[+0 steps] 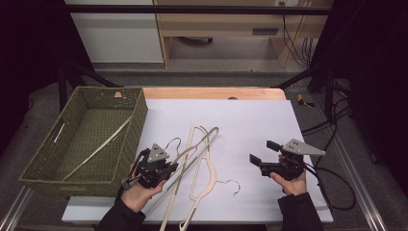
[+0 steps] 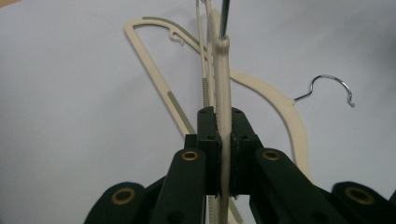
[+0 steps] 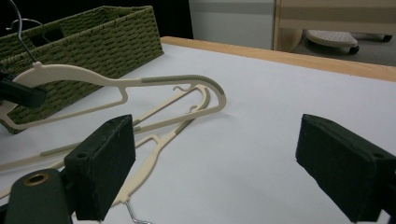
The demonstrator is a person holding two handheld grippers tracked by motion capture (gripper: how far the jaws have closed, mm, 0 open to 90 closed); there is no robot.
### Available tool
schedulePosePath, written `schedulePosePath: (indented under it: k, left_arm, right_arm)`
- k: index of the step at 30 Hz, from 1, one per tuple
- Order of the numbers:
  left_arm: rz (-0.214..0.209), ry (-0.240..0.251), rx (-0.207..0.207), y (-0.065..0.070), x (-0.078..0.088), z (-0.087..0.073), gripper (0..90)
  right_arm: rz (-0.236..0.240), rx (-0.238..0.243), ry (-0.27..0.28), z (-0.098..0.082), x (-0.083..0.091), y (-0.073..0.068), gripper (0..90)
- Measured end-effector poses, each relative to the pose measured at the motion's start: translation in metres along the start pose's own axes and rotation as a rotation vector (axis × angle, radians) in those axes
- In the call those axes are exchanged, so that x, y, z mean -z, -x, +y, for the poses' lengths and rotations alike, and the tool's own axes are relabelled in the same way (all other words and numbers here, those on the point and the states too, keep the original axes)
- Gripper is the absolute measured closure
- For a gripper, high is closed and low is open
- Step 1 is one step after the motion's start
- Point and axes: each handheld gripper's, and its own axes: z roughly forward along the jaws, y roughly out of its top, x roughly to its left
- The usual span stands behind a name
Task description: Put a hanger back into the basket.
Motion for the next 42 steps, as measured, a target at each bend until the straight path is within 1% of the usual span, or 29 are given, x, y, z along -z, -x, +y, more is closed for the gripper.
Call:
schedulePosePath:
  k: [4,7,9,10,12,13,14,15,16,17,19,22,28,32,34,36,37,39,40,41,42]
  left_arm:
    - [-0.027,0.038,0.002,0.000,0.009,0.003,85.5]
    - [-0.046,0.072,-0.004,-0.001,0.018,0.007,85.6]
    - [-0.050,0.090,-0.008,-0.001,0.023,0.009,85.5]
    - [-0.054,0.095,-0.010,-0.001,0.025,0.010,85.5]
    - [-0.058,0.114,-0.007,-0.003,0.031,0.012,85.5]
    - [-0.058,0.114,-0.007,-0.003,0.031,0.012,85.5]
    - [-0.060,0.133,-0.007,-0.004,0.037,0.015,85.5]
    - [-0.060,0.133,-0.007,-0.004,0.037,0.015,85.5]
    - [-0.058,0.150,-0.011,-0.005,0.044,0.018,85.5]
    - [-0.058,0.150,-0.011,-0.005,0.044,0.018,85.6]
    - [-0.054,0.174,-0.018,-0.005,0.052,0.022,85.5]
    - [-0.056,0.196,-0.027,-0.005,0.061,0.029,85.5]
    - [-0.040,0.208,-0.077,-0.007,0.082,0.048,85.5]
    - [-0.037,0.213,-0.105,-0.014,0.102,0.063,85.5]
    - [-0.028,0.218,-0.114,-0.017,0.113,0.070,85.6]
    - [-0.019,0.222,-0.126,-0.020,0.124,0.076,85.5]
    - [-0.016,0.228,-0.124,-0.022,0.129,0.079,85.5]
    - [-0.012,0.227,-0.139,-0.028,0.140,0.084,85.5]
    - [-0.007,0.230,-0.139,-0.031,0.144,0.087,85.5]
    - [-0.001,0.224,-0.148,-0.035,0.148,0.089,85.5]
    - [0.014,0.231,-0.155,-0.039,0.152,0.092,85.5]
  right_arm:
    - [-0.002,-0.001,0.007,0.000,0.001,0.001,10.7]
    - [0.000,-0.007,0.007,0.001,0.002,0.001,9.6]
    - [-0.010,-0.006,0.010,0.001,0.002,0.001,8.3]
    - [-0.016,-0.015,0.013,0.001,0.002,0.000,7.9]
    - [-0.012,-0.008,0.016,0.001,0.003,0.001,6.8]
    - [-0.018,-0.012,0.020,0.002,0.003,0.001,6.4]
    - [-0.018,-0.010,0.018,0.002,0.004,0.001,5.9]
    - [-0.018,-0.010,0.018,0.002,0.004,0.001,5.9]
    - [-0.019,-0.010,0.021,0.002,0.004,0.001,5.3]
    - [-0.019,-0.010,0.021,0.002,0.004,0.001,5.3]
    - [-0.019,-0.008,0.024,0.002,0.004,0.001,5.2]
    - [-0.021,-0.004,0.030,0.002,0.005,0.001,4.8]
    - [-0.019,-0.006,0.029,0.002,0.005,0.001,4.8]
    - [-0.018,-0.005,0.025,0.002,0.005,0.001,4.7]
    - [-0.012,-0.007,0.023,0.002,0.005,0.001,4.7]
    - [-0.016,-0.004,0.020,0.002,0.005,0.001,4.7]
    - [-0.018,-0.002,0.023,0.002,0.005,0.001,4.8]
    - [-0.017,-0.007,0.019,0.002,0.004,0.001,4.8]
    - [-0.017,-0.007,0.019,0.002,0.004,0.001,4.8]
    - [-0.013,0.014,0.020,0.001,0.004,0.002,4.7]
    - [-0.011,0.002,0.016,0.002,0.004,0.001,4.7]
